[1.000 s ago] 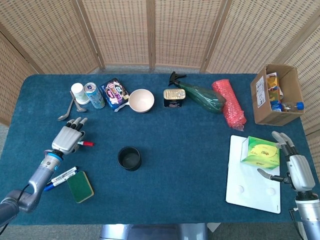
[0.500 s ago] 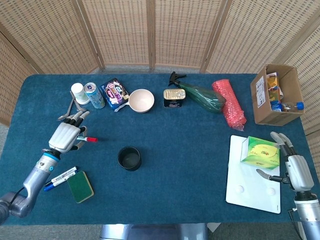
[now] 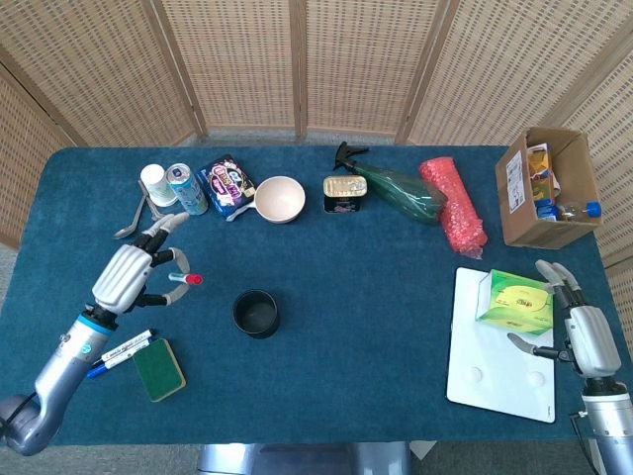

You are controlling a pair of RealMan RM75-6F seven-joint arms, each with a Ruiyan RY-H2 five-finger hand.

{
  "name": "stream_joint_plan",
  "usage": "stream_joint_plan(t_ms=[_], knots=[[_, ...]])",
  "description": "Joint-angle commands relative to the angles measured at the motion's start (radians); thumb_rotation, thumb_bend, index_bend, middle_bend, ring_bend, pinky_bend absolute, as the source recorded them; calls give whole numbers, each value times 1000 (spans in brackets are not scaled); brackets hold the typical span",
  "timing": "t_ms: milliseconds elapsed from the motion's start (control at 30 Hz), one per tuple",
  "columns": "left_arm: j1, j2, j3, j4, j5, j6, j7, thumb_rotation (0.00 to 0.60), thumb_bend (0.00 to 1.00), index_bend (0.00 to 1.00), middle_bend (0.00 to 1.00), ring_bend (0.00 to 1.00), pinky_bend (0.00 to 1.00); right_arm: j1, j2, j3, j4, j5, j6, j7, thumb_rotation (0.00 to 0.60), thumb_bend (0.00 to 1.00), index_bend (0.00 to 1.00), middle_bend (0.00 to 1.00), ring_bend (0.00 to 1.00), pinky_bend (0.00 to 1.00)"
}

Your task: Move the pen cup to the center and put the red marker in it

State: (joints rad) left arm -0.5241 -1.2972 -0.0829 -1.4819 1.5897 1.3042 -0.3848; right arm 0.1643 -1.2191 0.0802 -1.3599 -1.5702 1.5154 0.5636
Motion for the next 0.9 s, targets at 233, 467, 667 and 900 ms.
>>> stream_joint_plan(t_ms=[233,467,667,900], knots=[[-19,-93,30,-34,67,1,-169,600,359,612,0,0,190,2,-2,-3,-3,-3,-3,-11,600,0,0,115,0,274],[-53,-159,18,-46,79,-19,-137,600,359,608,0,0,190,1,0,0,2,2,-4,-1,600,0,1,115,0,273],[-77,-200,4,-33,59,-49,-90,600,359,608,0,0,186,0,2,1,3,2,0,8,600,0,4,115,0,273],[-88,-236,8,22,21,-90,-103,600,359,592,0,0,177,-1,4,1,6,3,0,17,600,0,5,116,0,273]])
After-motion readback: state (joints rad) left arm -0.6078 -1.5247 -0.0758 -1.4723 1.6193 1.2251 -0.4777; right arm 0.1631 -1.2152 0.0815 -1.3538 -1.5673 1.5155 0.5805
